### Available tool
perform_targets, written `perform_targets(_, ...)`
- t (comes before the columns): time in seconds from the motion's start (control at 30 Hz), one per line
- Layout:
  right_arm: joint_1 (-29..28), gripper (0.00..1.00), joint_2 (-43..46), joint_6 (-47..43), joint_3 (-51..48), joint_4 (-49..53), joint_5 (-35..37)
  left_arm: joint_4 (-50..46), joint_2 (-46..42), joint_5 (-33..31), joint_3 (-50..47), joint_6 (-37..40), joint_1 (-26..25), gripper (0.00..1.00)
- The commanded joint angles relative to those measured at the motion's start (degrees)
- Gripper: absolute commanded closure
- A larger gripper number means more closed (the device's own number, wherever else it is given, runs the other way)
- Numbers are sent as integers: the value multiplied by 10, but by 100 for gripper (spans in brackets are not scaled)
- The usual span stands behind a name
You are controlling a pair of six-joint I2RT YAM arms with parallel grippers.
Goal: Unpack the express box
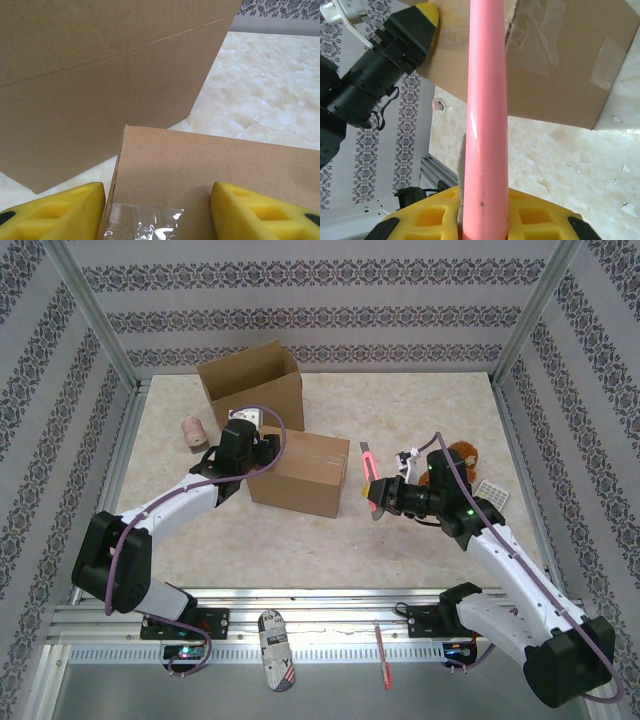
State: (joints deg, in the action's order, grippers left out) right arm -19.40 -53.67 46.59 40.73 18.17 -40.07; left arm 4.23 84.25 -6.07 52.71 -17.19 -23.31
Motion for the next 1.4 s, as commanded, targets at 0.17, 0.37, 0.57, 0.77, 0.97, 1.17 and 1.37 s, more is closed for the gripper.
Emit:
perform_targets(0.17, -7, 100, -42, 12, 0, -24, -49, -154, 38, -4, -51, 4, -8, 41)
perform_targets(0.37, -10, 100, -59, 12, -1, -31, -53, -150, 35, -7, -56, 3, -8, 41)
perform_targets(0.57, -13, 100, -79, 11, 0, -40, -50, -149, 36, -8, -59, 3, -8, 41)
perform_targets(0.77, -17, 100, -83, 12, -1, -41, -45, -148, 35, -8, -61, 3, -8, 41)
perform_targets(0.97, -21, 100, -85, 13, -2, -44, -41, -146, 34, -10, -63, 4, -8, 41)
perform_targets(1.17, -24, 100, -90, 16, -4, -43, -38, -145, 33, -11, -64, 5, -8, 41)
perform_targets(1.37, -33, 100, -88, 20, -8, -42, -35, -145, 34, -12, -63, 4, -8, 41)
